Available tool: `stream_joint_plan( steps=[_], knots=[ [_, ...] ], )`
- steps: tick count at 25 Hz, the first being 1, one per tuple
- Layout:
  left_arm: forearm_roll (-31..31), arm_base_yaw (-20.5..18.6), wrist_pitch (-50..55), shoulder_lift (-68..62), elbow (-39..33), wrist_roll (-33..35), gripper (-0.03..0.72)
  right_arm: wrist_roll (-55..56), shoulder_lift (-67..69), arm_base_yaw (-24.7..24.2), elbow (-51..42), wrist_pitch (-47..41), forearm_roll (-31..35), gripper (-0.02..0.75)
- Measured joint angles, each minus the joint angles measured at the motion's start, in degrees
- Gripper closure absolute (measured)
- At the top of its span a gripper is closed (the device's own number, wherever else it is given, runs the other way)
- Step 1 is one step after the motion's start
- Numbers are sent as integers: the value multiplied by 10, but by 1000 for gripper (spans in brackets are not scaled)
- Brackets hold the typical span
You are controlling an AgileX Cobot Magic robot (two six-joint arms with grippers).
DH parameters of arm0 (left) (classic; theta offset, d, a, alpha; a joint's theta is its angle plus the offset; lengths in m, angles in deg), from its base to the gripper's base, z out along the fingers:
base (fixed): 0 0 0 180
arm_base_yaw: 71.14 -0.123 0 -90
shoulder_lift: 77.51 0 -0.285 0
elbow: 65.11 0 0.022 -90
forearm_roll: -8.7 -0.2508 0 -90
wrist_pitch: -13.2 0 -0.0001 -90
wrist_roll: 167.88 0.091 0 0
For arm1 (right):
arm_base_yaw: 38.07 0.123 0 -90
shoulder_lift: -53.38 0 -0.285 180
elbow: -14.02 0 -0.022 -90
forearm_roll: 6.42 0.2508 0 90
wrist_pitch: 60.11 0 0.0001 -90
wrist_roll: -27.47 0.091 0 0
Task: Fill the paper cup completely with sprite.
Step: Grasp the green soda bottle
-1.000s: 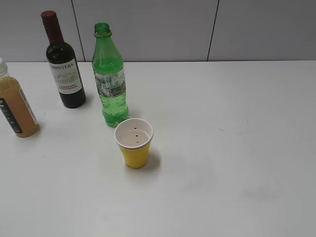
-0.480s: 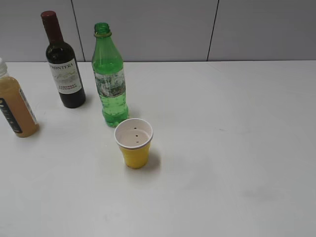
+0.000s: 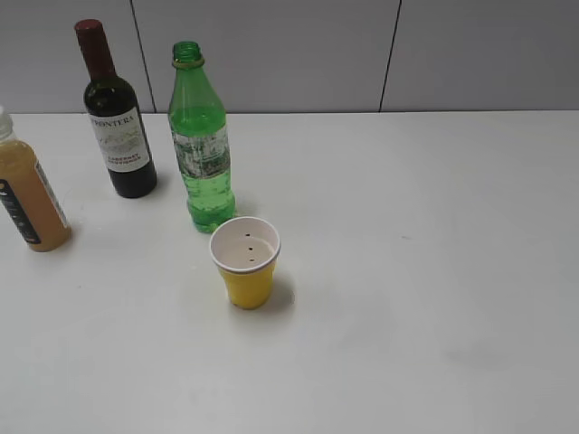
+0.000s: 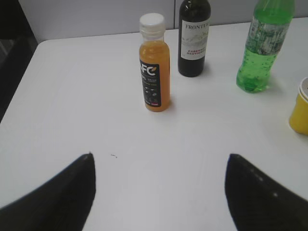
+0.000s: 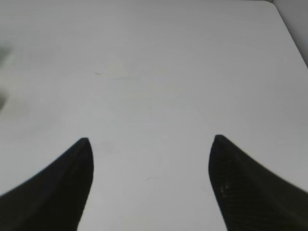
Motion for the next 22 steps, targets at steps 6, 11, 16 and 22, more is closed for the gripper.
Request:
stream_joint_plan(
  steps=[6,11,16,22],
  knots=[
    [2,0,0,-58,0,3,50,0,0,0,0,0,0,162],
    [3,0,-20,-110,7,6,65,0,0,0,0,0,0,162],
    [36,0,-168,-146,13,36,79,0,0,0,0,0,0,162],
    [89,0,-342,-208,-2,75,93,0,0,0,0,0,0,162]
  ],
)
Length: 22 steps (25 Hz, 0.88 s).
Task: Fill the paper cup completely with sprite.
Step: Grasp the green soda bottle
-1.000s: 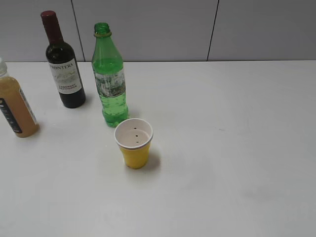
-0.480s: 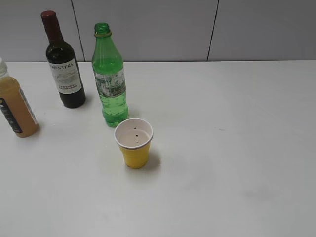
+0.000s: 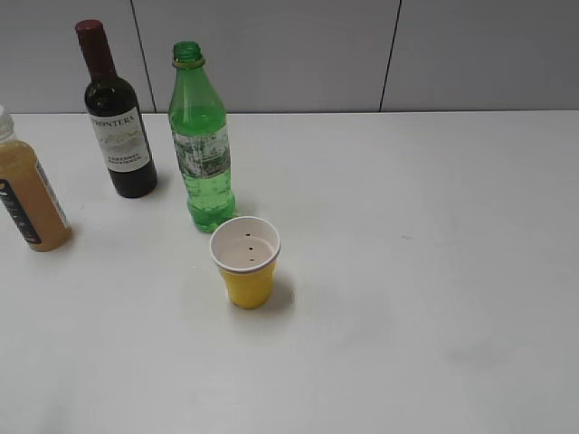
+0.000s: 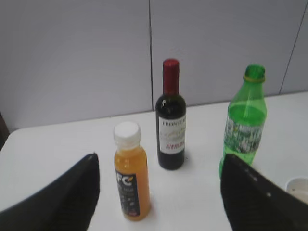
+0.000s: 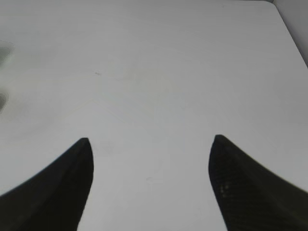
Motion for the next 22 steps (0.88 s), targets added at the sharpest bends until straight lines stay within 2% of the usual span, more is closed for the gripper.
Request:
stream_joint_plan(
  steps=[4,6,12,17,22],
  knots=[
    [30,4,-108,-45,-16,32,95,0,0,0,0,0,0,162],
    [33,19,-149,-72,-25,38,95,0,0,0,0,0,0,162],
    [32,114,-278,-177,-43,44,95,0,0,0,0,0,0,162],
    [-5,184,-414,-300,-43,44,96,0,0,0,0,0,1,162],
    [-42,194,-551,-423,-43,33,96,0,0,0,0,0,1,162]
  ],
)
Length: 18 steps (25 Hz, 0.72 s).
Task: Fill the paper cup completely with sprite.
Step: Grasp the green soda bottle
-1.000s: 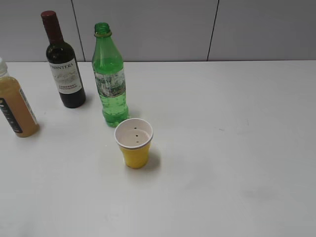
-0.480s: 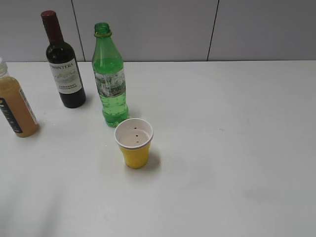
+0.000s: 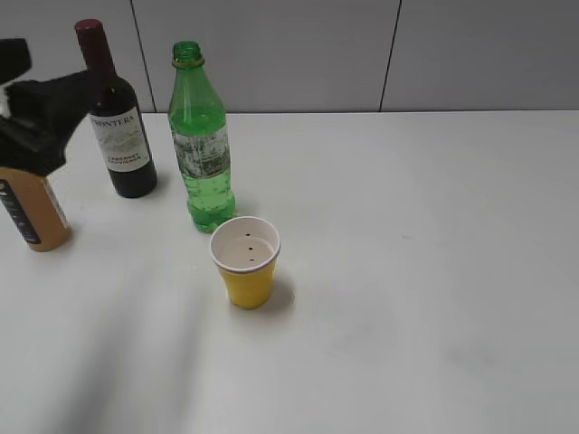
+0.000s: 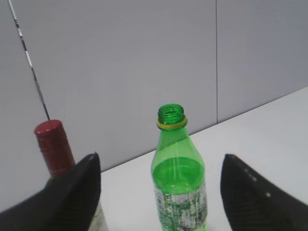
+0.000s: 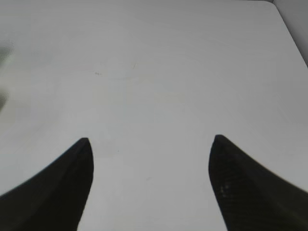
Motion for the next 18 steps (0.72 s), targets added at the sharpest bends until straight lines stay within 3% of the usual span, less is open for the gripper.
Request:
stream_joint_plan(
  steps=[7,18],
  knots=[
    [-62,0,-160,-151,0,-122,96,0,0,0,0,0,0,162],
    [-92,-19,-298,-284,1,-142,87,0,0,0,0,0,0,162]
  ],
)
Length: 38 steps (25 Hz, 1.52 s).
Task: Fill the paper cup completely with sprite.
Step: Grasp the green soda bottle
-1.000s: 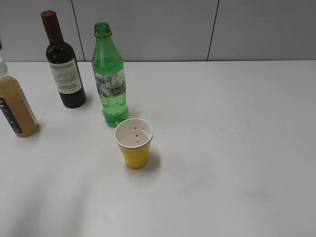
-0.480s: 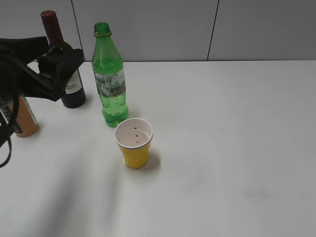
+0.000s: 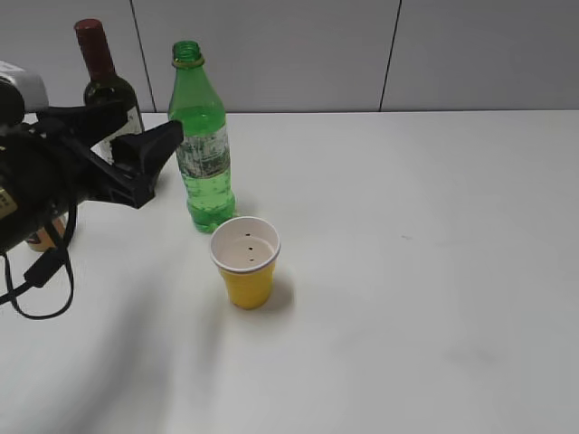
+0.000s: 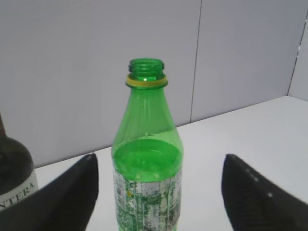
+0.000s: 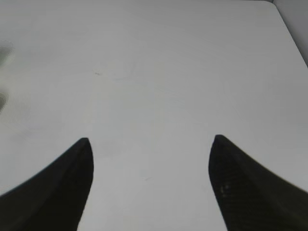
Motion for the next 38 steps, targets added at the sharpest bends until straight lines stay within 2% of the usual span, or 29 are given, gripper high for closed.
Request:
stream_joint_plan(
  steps=[3,6,10,16,38],
  knots=[
    [0,-7,-36,-25,0,0,34,0,0,0,0,0,0,162],
    [-4,-8,-51,-48,1,0,13,0,0,0,0,0,0,162],
    [-11,-8,-65,-86,9,0,10,0,0,0,0,0,0,162],
    [-13,-10,-74,-139,60,0,12,0,0,0,0,0,0,162],
    [-31,-13,-31,-238,176,-13,19,0,0,0,0,0,0,162]
  ],
)
